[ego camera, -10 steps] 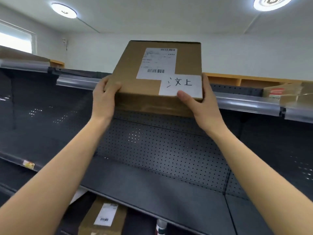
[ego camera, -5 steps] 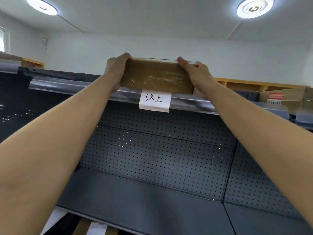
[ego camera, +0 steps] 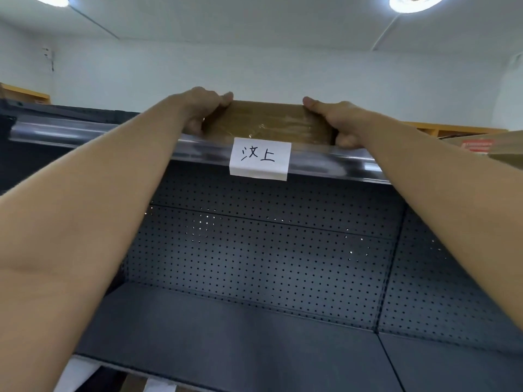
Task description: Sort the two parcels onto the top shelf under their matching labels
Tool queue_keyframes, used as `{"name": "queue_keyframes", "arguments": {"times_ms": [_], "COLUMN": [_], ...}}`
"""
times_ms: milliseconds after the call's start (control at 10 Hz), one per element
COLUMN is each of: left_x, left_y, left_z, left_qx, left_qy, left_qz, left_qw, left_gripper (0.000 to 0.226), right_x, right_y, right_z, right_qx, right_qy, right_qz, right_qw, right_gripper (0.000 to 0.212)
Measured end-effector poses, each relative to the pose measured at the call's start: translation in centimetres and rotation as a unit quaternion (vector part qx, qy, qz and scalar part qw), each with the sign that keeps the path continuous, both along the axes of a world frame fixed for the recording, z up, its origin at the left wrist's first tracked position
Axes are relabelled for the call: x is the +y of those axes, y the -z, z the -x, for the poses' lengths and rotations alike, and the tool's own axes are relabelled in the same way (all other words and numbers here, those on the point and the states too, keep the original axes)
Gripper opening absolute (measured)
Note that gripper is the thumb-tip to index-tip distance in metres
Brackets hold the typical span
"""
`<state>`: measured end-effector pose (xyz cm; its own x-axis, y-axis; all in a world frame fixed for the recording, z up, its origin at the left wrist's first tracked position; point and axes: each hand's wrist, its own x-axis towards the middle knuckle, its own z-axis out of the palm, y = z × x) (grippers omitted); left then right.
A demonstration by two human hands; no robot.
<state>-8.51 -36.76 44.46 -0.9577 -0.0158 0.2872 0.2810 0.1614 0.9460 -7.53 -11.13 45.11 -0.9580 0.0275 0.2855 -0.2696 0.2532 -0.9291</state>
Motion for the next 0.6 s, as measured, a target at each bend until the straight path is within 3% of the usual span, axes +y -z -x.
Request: {"name": "queue_keyframes", "arguments": {"times_ms": [300, 400, 500, 600], "left_x": [0.4, 0.2, 0.5, 1.2], "left_y": [0.3, 0.6, 0.9, 2.6], "left_z": [1.2, 1.5, 1.3, -0.4], "left_qx": [0.046, 0.084, 0.131, 0.233], "left_qy": [-0.041, -0.105, -0.212, -0.282], "left_qz": [0.049, 0.093, 0.156, 0.149], "left_qw": [0.997, 0.987, 0.956, 0.919], "left_gripper": [0.038, 0.058, 0.071, 0.058], "right_x": [-0.1, -0.2, -0.7, -1.0], "right_y": [0.1, 0.4, 0.6, 2.0], "right_z": [0.3, 0.2, -0.8, -3.1], "right_qx": [0.016, 0.034, 0.101, 0.227], "right_qy": [0.032, 0.061, 0.15, 0.214], "right_qz": [-0.049, -0.068, -0.159, -0.248], "right_qw": [0.998, 0.995, 0.971, 0.917], "right_gripper": [0.044, 0.064, 0.073, 0.068]}}
